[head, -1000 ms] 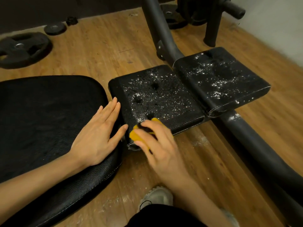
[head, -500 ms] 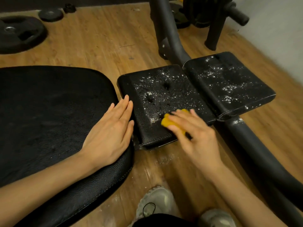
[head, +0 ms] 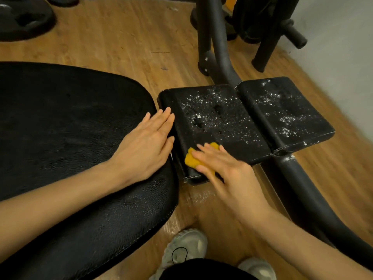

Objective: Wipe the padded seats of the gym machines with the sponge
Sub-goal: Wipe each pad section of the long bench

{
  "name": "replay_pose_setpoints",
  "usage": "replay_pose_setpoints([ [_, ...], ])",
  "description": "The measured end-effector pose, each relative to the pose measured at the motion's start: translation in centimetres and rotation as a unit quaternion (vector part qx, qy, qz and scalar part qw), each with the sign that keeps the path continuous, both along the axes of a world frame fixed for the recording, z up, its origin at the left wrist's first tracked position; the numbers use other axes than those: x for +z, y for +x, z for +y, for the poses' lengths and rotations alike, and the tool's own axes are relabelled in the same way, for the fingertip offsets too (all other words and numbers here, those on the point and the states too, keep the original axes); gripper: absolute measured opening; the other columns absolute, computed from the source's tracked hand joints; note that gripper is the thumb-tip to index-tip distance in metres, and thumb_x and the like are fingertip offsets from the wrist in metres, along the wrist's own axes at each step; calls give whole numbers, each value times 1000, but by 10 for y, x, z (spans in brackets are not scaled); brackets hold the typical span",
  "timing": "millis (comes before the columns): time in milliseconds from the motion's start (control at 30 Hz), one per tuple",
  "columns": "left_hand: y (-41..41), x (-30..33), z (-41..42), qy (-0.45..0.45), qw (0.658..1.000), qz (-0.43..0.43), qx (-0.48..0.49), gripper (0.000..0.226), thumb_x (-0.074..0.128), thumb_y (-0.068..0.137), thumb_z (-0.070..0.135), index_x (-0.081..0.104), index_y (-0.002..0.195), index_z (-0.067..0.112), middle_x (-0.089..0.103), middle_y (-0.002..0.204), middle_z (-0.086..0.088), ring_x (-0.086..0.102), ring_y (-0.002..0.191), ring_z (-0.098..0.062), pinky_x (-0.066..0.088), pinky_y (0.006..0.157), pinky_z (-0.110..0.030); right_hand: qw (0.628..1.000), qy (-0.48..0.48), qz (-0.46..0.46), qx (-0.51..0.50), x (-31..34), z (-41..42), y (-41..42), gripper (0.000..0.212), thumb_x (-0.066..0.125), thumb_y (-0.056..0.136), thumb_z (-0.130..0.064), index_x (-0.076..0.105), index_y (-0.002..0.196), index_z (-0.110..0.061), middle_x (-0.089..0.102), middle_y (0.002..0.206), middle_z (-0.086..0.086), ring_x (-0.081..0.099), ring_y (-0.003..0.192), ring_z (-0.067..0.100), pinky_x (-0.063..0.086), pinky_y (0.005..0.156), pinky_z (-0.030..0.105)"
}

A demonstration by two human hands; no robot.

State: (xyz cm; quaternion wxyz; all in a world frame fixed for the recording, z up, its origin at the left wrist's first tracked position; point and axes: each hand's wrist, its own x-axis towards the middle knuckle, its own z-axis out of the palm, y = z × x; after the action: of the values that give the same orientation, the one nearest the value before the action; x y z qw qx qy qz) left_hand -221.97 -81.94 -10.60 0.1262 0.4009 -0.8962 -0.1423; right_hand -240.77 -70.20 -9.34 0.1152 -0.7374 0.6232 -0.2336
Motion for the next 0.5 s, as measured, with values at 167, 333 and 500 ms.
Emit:
replay_pose_setpoints([
  [167,-2,-5,2,-17,1000,-18,-4,64,17,98,38,17,154,6,12,162,-10,11,150,-18,1,120,-28,999,16,-12,26,4,-15,-10,38,54,95,-33,60,131,-21,59,135,-3,48,131,7,29,117,28],
  [333,-1,-7,3,-31,999,-21,-7,64,14,98,37,17,154,5,13,162,-11,11,150,-18,1,120,-28,1000,13,-6,-26,2,-58,-4,37,58,95,-26,59,132,-21,59,135,-1,48,131,10,32,116,34],
  [500,-1,-7,4,-38,999,-18,-4,62,17,100,36,17,154,5,13,162,-12,13,150,-19,1,120,-27,998,38,33,46,10,6,-19,39,48,98,-32,57,134,-22,56,138,-5,44,134,6,25,117,25],
])
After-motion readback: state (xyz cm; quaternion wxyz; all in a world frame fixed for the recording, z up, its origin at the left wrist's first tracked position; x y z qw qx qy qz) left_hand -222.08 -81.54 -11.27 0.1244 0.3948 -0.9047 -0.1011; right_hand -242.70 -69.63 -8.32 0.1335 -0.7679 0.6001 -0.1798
